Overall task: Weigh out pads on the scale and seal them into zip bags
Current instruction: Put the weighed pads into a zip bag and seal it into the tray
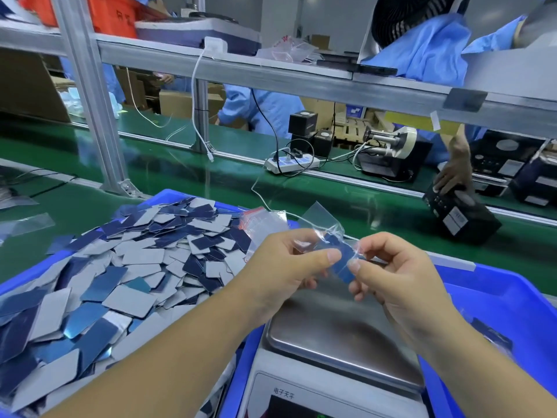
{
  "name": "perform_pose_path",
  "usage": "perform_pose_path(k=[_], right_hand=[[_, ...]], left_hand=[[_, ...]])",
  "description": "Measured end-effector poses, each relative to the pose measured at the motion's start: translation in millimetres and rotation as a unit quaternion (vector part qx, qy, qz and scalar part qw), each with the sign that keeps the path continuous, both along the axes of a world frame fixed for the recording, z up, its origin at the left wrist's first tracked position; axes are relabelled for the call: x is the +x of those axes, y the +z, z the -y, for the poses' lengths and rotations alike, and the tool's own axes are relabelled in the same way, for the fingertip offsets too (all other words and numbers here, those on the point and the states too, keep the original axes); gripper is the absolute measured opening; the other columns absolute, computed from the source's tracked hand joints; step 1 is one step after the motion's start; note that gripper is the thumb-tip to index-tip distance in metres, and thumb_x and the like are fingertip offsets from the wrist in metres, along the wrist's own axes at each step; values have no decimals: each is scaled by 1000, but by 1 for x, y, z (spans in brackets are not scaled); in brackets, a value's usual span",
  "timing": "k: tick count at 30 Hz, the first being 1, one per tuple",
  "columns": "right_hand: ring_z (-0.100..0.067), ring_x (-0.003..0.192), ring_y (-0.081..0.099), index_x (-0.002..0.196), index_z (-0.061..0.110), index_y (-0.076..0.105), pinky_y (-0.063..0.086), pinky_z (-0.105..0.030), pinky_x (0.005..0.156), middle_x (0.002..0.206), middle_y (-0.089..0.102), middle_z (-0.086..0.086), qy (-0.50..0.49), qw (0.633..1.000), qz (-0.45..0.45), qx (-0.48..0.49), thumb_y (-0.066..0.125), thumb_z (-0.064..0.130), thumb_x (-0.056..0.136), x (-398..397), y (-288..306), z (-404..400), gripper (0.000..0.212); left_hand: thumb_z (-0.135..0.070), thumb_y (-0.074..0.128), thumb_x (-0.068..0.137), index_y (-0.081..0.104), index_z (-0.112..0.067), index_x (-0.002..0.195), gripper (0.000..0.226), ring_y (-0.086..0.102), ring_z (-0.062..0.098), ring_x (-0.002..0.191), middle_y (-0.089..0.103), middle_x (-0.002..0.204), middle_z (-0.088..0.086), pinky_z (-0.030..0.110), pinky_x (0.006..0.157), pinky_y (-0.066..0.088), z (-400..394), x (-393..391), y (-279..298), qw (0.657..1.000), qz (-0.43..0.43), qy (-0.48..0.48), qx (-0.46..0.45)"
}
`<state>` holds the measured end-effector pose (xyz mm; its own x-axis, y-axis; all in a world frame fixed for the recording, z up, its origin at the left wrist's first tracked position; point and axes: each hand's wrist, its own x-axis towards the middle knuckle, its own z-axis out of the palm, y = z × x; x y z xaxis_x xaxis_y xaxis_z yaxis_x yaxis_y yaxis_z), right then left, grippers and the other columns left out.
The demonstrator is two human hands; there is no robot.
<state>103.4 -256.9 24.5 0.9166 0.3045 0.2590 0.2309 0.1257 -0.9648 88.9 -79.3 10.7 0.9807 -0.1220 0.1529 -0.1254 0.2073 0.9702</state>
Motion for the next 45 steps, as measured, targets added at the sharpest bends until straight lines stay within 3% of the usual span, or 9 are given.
perform_pose_path(k=[3,8,11,15,19,31,35,38,45], right_hand=[[-21,49,58,72,18,66,48,-26,45,67,62,-7,-7,1000,3,2,65,-17,82,0,-3,-2,36],[-22,50,59,74,16,66,49,-27,45,73,57,-9,-7,1000,-6,29,72,-11,75,1,-3,-6,28],[-23,55,62,76,17,69,53,-28,51,77,60,-9,11,998,-26,59,77,6,63,0,-4,-8,19],[-26,64,66,80,15,73,57,-29,62,81,63,-8,48,994,-34,94,75,1,62,0,-5,-6,24],[-29,63,66,78,13,69,57,-30,59,71,62,-13,14,996,-22,85,75,4,63,1,-6,-6,18],[-17,74,68,85,25,73,53,-25,57,78,71,-5,24,999,8,47,80,11,73,-6,-2,-7,19],[-14,64,58,81,22,73,47,-22,53,73,67,0,-11,999,39,-22,74,14,79,0,-2,-6,8],[-15,63,52,75,21,69,45,-22,56,69,62,-1,-47,995,65,-58,67,2,89,7,-5,0,24],[-7,58,51,79,27,64,43,-18,55,64,61,4,-78,964,169,-189,66,16,88,10,-4,10,15]], left_hand=[[-27,75,76,78,-24,90,14,58,10,65,70,83,2,22,60,44,0,0,-2,1000,-10,0,6],[-27,81,68,59,2,128,70,58,15,66,66,91,10,24,57,44,3,0,-1,997,-68,21,-11],[-25,79,71,73,-13,97,29,57,14,68,67,85,6,22,56,43,3,0,1,997,-70,-12,-22],[-18,86,68,71,-6,100,37,57,9,61,65,83,7,19,53,46,1,2,0,995,-68,-1,-71],[-16,78,72,78,-19,82,11,60,8,60,70,76,1,19,55,50,2,0,-1,997,-24,-4,-78],[-37,84,62,81,-19,92,35,65,16,84,73,92,8,22,61,42,5,-3,0,999,-24,-16,-40],[-35,85,62,80,-18,93,36,55,9,66,69,79,-1,21,58,39,4,-3,1,999,-28,-25,-28],[-31,83,68,79,-26,91,24,63,9,70,72,84,-2,23,60,49,3,-3,0,998,-37,-49,-33],[-31,74,76,66,-29,96,21,65,10,74,76,82,-1,31,72,54,3,-1,-7,981,41,27,187]])
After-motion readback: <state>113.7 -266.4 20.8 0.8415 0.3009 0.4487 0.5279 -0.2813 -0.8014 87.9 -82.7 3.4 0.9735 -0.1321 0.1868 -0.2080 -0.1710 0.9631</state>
